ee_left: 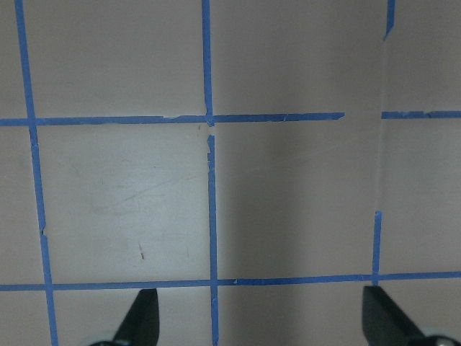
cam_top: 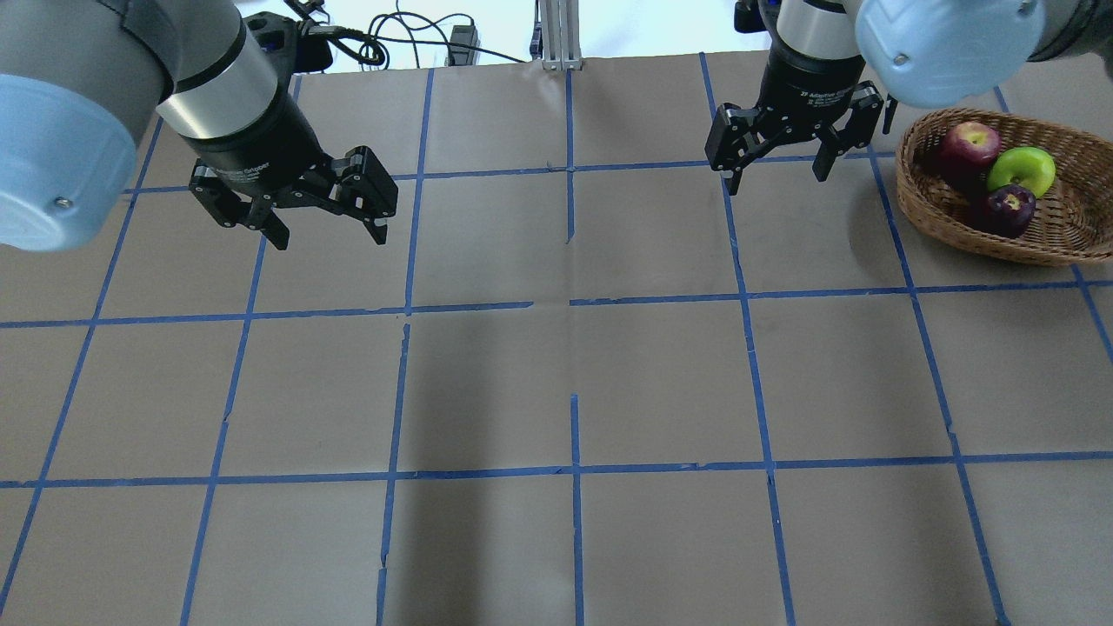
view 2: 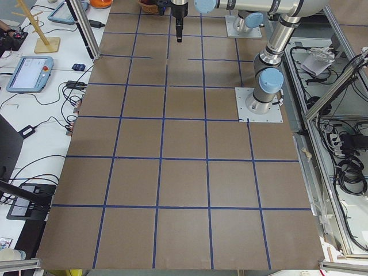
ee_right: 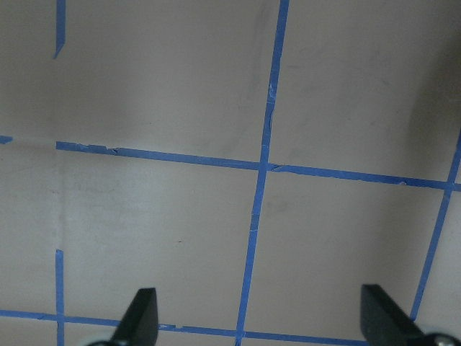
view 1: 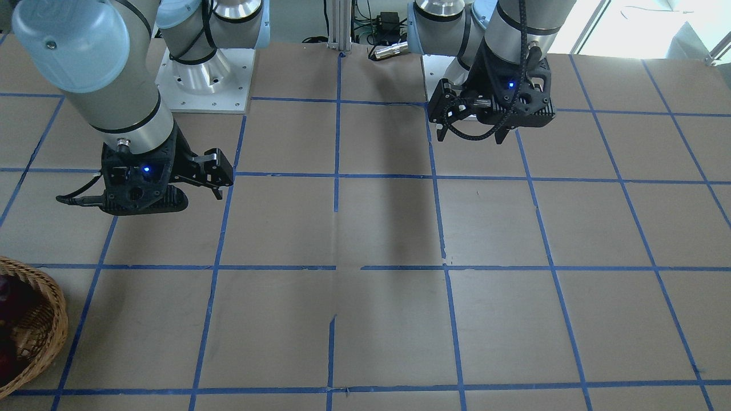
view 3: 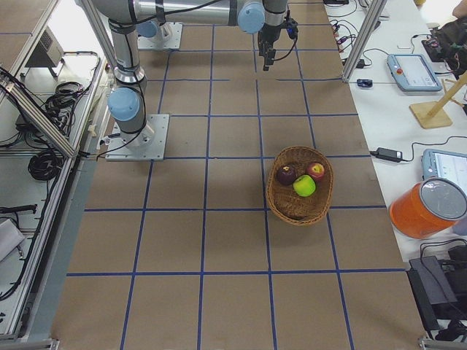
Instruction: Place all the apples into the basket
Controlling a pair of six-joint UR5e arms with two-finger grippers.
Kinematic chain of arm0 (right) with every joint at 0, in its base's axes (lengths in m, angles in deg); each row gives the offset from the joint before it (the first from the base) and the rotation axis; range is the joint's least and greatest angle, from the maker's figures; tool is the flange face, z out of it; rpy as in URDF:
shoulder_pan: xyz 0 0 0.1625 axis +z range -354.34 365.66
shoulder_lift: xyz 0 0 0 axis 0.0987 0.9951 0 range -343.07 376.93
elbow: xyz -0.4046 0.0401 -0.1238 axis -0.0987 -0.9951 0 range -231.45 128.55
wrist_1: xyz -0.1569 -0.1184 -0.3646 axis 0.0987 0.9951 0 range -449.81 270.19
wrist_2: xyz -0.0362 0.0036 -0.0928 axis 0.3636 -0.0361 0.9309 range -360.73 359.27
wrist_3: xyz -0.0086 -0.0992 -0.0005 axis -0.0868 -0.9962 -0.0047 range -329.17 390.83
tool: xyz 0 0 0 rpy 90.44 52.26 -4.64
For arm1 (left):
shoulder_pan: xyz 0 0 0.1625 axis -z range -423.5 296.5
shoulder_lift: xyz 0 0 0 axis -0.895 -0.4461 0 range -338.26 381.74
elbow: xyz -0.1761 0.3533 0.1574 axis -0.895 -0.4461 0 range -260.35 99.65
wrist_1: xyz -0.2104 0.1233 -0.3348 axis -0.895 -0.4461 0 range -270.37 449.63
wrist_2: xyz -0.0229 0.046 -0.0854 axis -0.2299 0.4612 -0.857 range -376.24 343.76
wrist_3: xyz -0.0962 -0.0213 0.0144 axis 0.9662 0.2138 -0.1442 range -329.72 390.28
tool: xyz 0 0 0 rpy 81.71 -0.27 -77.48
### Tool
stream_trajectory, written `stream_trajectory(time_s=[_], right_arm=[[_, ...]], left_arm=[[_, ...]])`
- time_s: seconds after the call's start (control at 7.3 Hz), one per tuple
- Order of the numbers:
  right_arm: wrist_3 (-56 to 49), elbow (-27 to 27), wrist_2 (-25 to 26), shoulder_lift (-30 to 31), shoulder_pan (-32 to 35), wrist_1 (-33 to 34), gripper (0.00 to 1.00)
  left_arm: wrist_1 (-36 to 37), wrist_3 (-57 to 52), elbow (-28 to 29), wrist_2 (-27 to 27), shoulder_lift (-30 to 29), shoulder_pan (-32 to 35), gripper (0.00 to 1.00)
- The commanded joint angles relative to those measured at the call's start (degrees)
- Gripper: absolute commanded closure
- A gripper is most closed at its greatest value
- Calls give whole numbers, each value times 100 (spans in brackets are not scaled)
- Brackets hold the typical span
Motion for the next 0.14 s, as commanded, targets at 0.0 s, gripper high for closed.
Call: stream_trajectory(time_s=[0.0], right_arm=[[-1,16,-1,-13,4,10,0]], left_arm=[[0,0,0,0,0,-3,0]])
